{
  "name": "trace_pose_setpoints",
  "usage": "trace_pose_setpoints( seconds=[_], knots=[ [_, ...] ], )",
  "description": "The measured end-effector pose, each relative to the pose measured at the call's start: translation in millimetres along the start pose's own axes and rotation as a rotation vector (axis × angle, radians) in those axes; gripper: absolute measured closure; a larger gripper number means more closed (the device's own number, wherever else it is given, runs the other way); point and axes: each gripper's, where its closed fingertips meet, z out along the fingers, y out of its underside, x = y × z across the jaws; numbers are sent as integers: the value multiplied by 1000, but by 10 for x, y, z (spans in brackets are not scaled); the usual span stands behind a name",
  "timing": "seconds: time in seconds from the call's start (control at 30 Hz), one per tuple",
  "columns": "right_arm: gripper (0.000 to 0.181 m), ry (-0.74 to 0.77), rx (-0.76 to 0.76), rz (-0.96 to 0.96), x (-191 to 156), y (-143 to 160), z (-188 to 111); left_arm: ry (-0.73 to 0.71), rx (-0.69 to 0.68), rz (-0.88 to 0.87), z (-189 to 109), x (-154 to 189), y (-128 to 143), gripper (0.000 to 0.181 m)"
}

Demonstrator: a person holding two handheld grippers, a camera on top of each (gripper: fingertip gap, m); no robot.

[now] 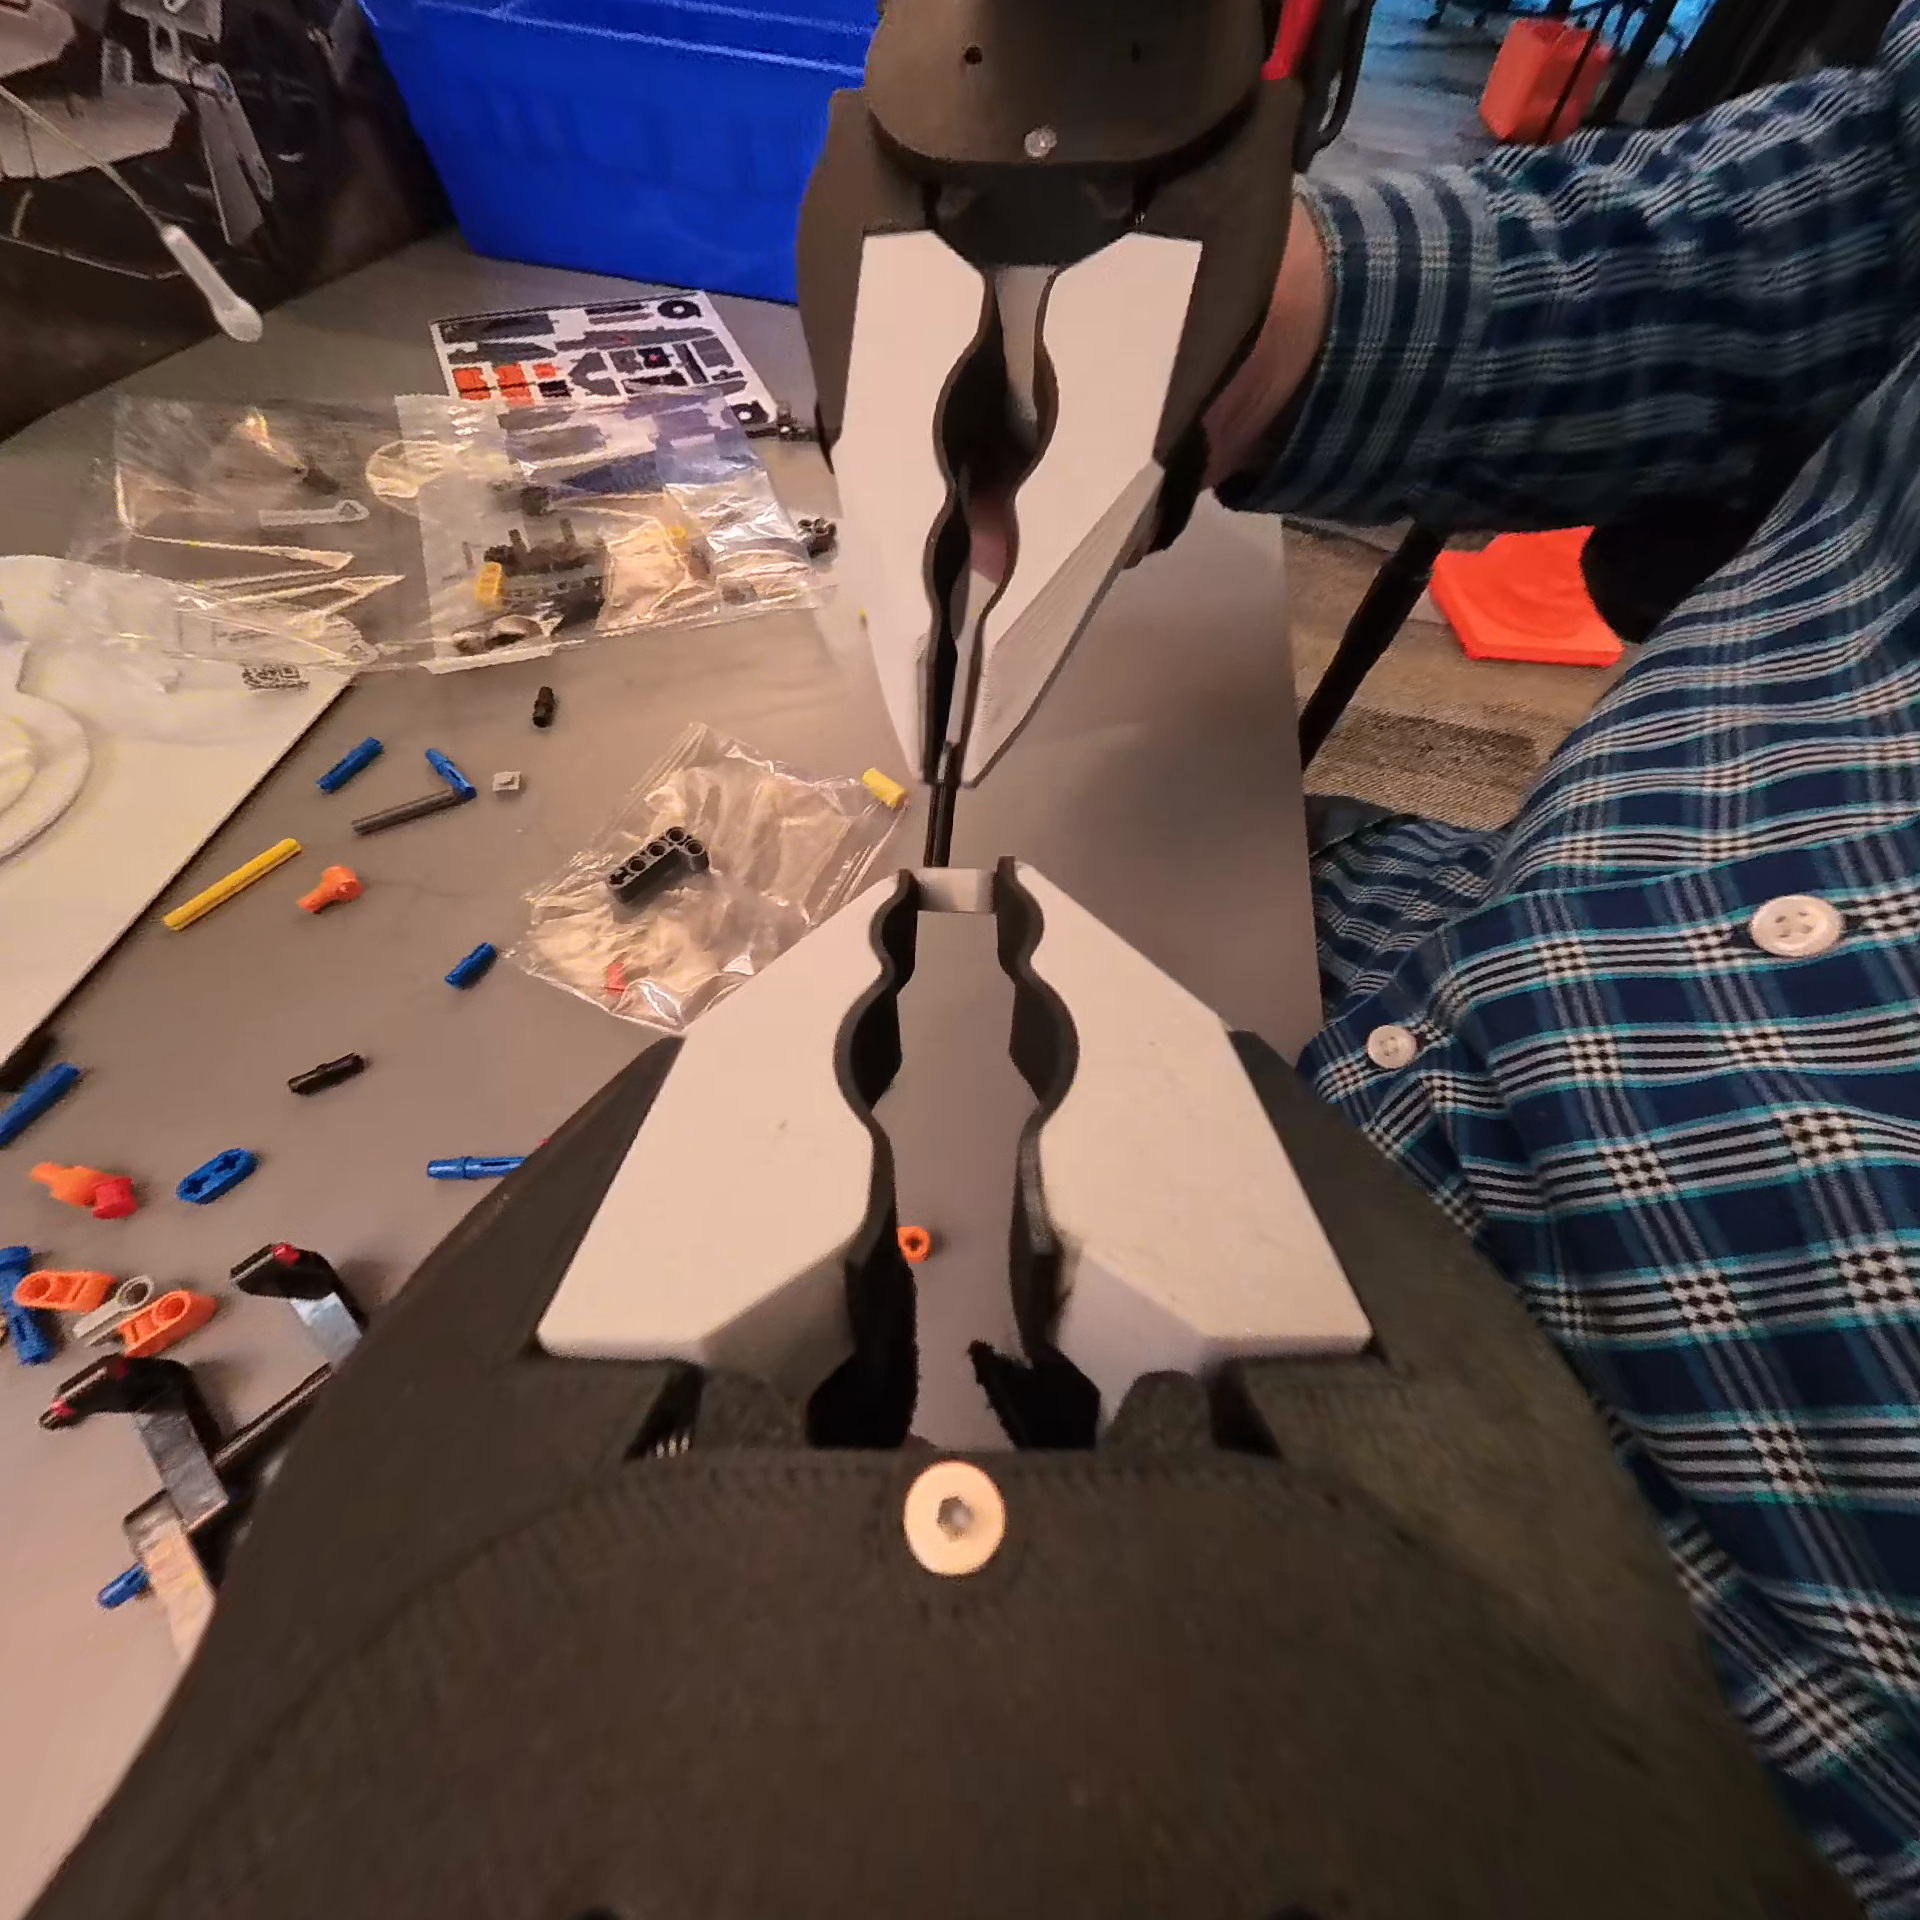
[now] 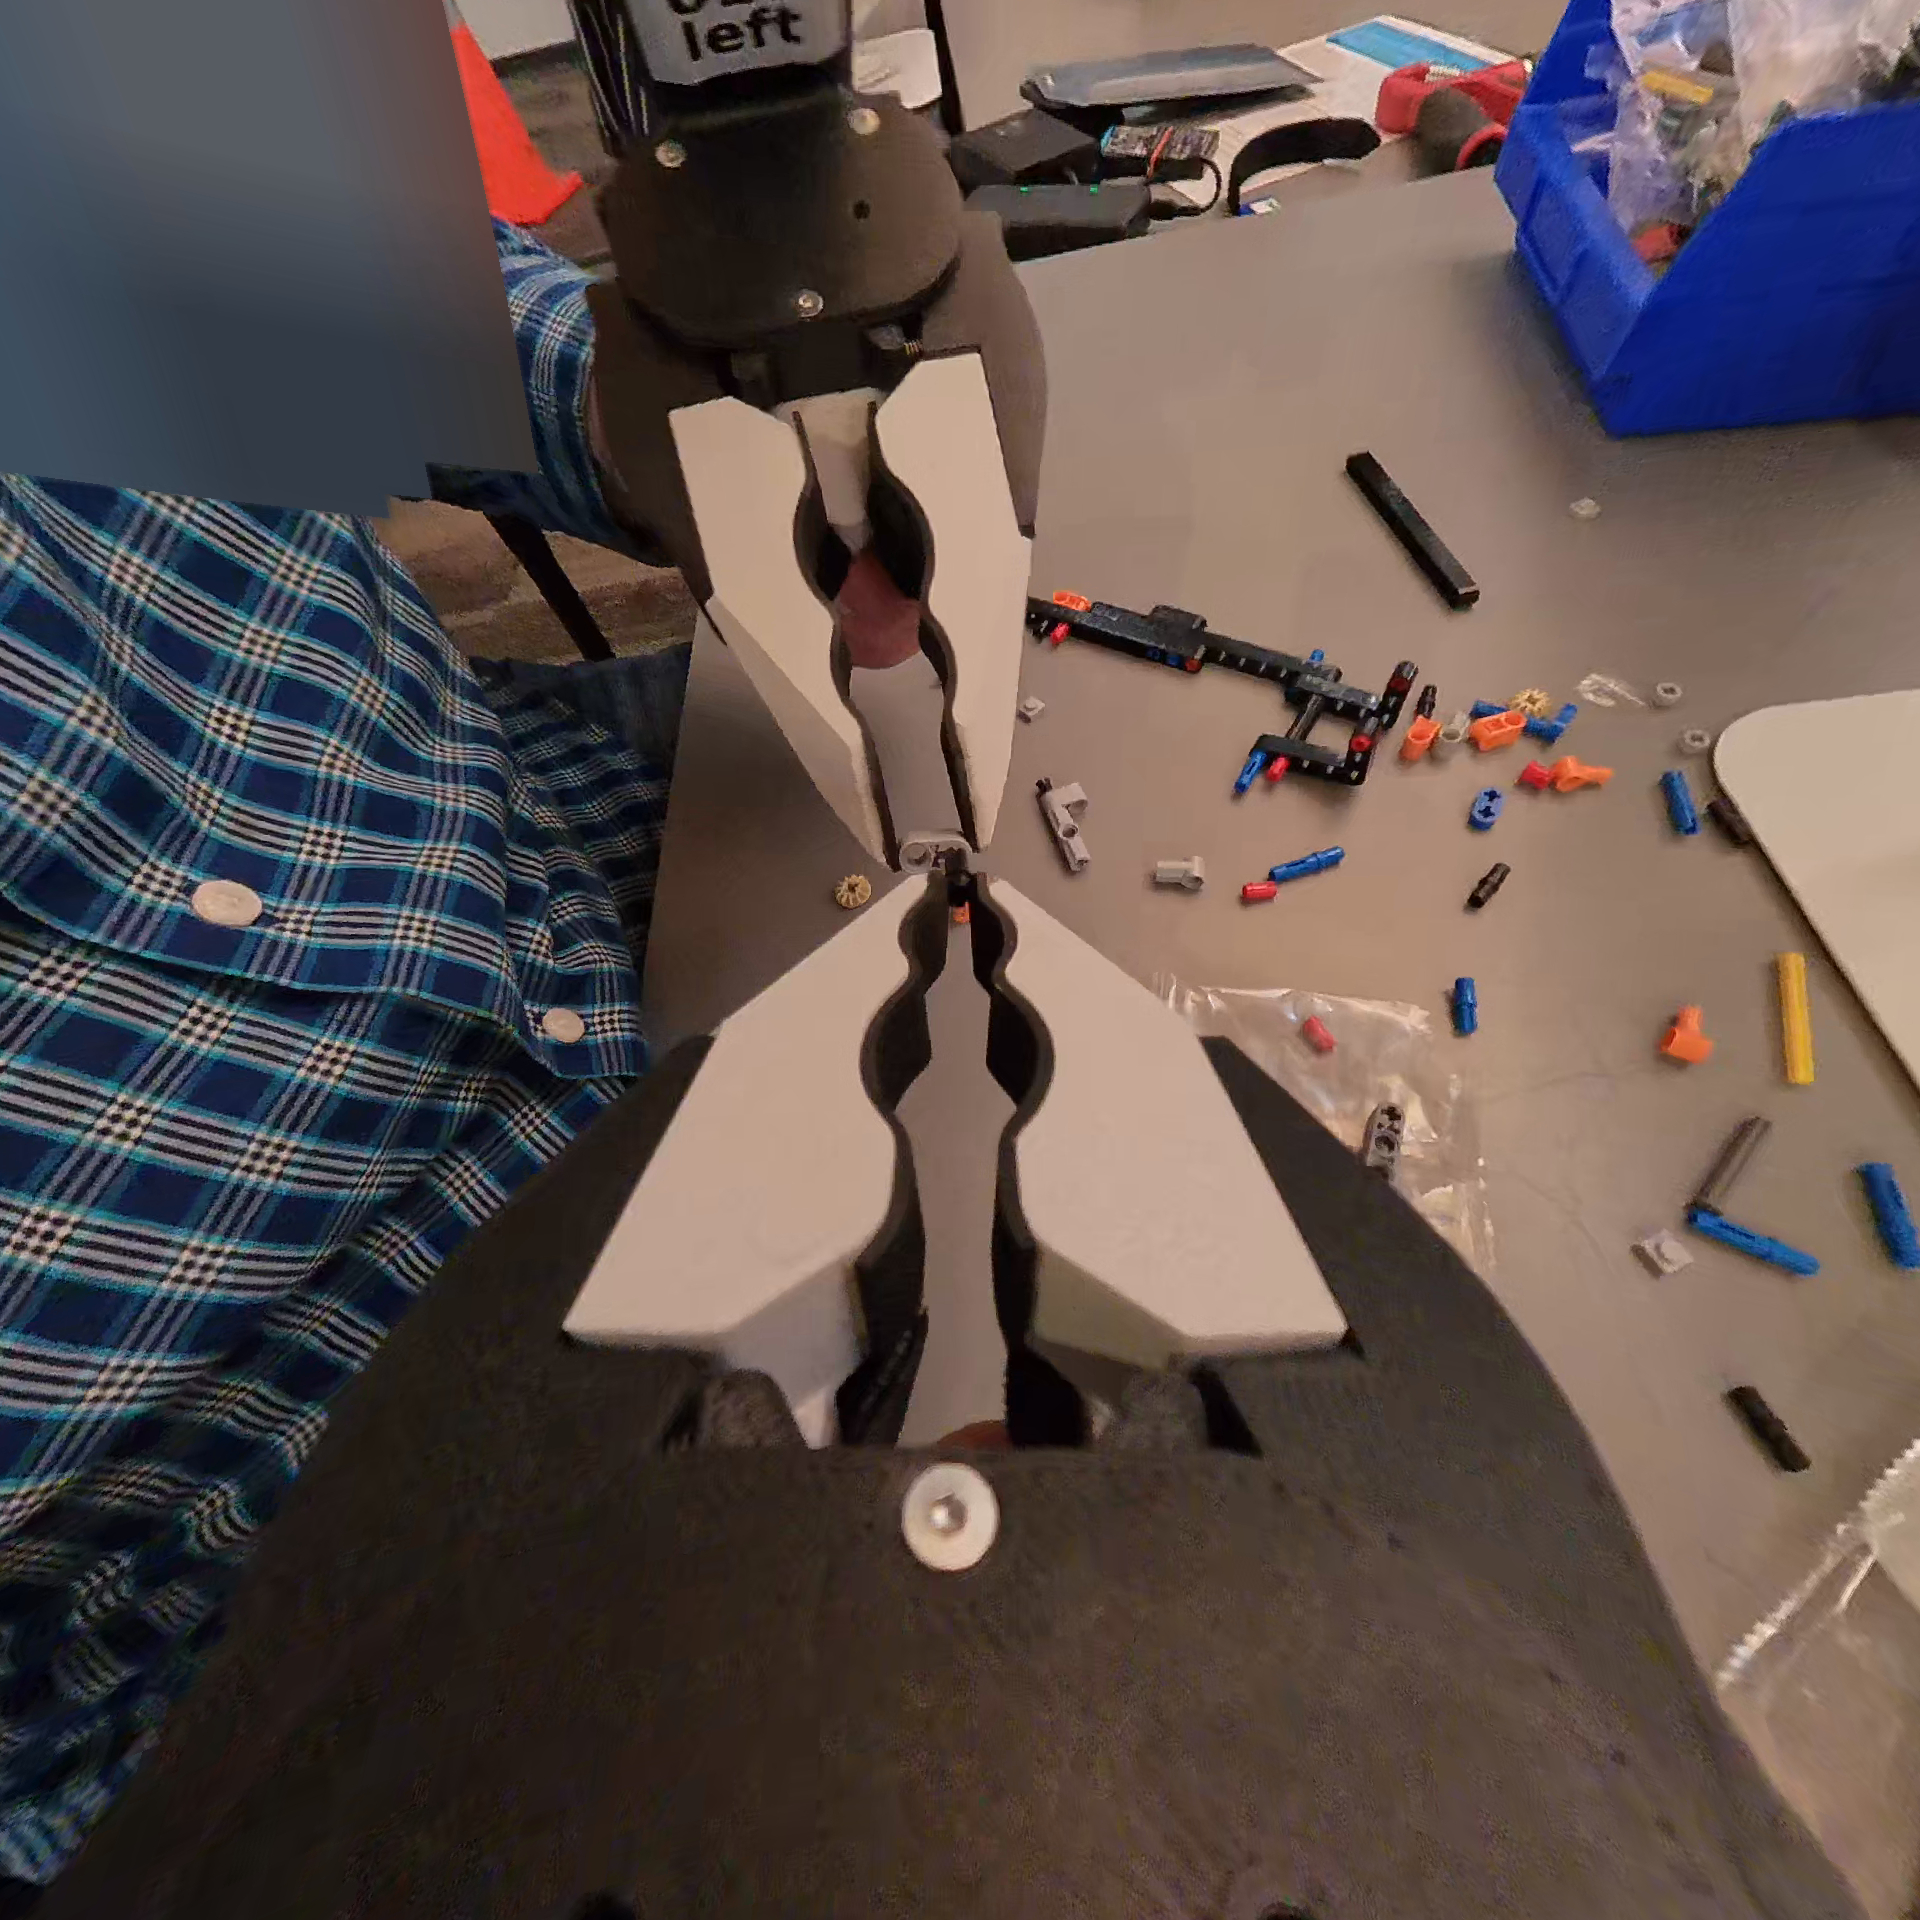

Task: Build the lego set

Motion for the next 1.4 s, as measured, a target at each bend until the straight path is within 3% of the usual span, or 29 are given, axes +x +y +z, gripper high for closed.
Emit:
trace_pose_setpoints(
  seconds=[0.33, 0.9, 1.4],
  knots=[
    [179, -39, 20, -182, -107, -157, -77, 179, 107, -135, -103, 100, -164, 169],
    [179, -141, -89, -482, -253, -235, -91, 369, 126, -229, -172, 233, -223, 169],
    [179, -201, 11, -406, -286, -298, -120, 436, 195, -277, -216, 276, -300, 169]
  ],
)
